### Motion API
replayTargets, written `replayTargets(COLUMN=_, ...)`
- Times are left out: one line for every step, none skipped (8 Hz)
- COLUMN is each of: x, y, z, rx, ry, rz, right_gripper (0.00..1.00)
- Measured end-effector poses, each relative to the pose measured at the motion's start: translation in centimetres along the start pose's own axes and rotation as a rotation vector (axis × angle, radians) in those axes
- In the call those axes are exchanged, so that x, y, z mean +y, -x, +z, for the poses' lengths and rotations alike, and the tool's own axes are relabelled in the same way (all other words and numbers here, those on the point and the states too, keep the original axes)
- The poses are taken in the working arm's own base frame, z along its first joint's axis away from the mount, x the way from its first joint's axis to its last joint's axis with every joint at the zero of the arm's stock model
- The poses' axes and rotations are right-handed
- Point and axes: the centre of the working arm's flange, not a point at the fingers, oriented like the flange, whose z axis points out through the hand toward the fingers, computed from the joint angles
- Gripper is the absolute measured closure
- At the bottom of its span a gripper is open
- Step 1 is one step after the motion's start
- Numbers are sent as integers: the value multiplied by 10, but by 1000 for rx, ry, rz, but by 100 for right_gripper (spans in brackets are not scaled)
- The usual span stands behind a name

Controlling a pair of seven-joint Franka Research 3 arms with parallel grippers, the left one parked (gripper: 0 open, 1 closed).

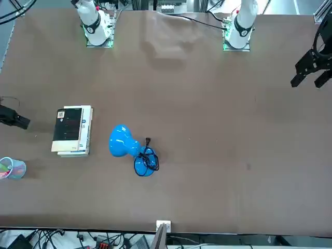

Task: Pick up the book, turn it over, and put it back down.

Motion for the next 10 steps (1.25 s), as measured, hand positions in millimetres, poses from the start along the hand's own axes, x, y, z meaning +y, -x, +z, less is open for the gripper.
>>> replayTargets(x=31, y=10, z=14, rx=11, ry=-72, rz=-12, right_gripper=0)
replayTargets(x=57, y=21, z=28, rx=17, ry=-128, rz=-19, right_gripper=0)
replayTargets(x=76, y=30, z=38, rx=16, ry=-164, rz=-11, right_gripper=0)
replayTargets(x=91, y=37, z=46, rx=14, ry=-181, rz=-3, right_gripper=0)
replayTargets(x=103, y=41, z=51, rx=14, ry=-189, rz=-2, right_gripper=0)
replayTargets(x=116, y=47, z=55, rx=11, ry=-207, rz=-4, right_gripper=0)
replayTargets(x=130, y=52, z=61, rx=7, ry=-244, rz=-4, right_gripper=0)
replayTargets(x=142, y=55, z=67, rx=7, ry=-282, rz=0, right_gripper=0)
replayTargets(x=152, y=58, z=77, rx=14, ry=-312, rz=11, right_gripper=0)
replayTargets(x=158, y=61, z=86, rx=21, ry=-335, rz=23, right_gripper=0)
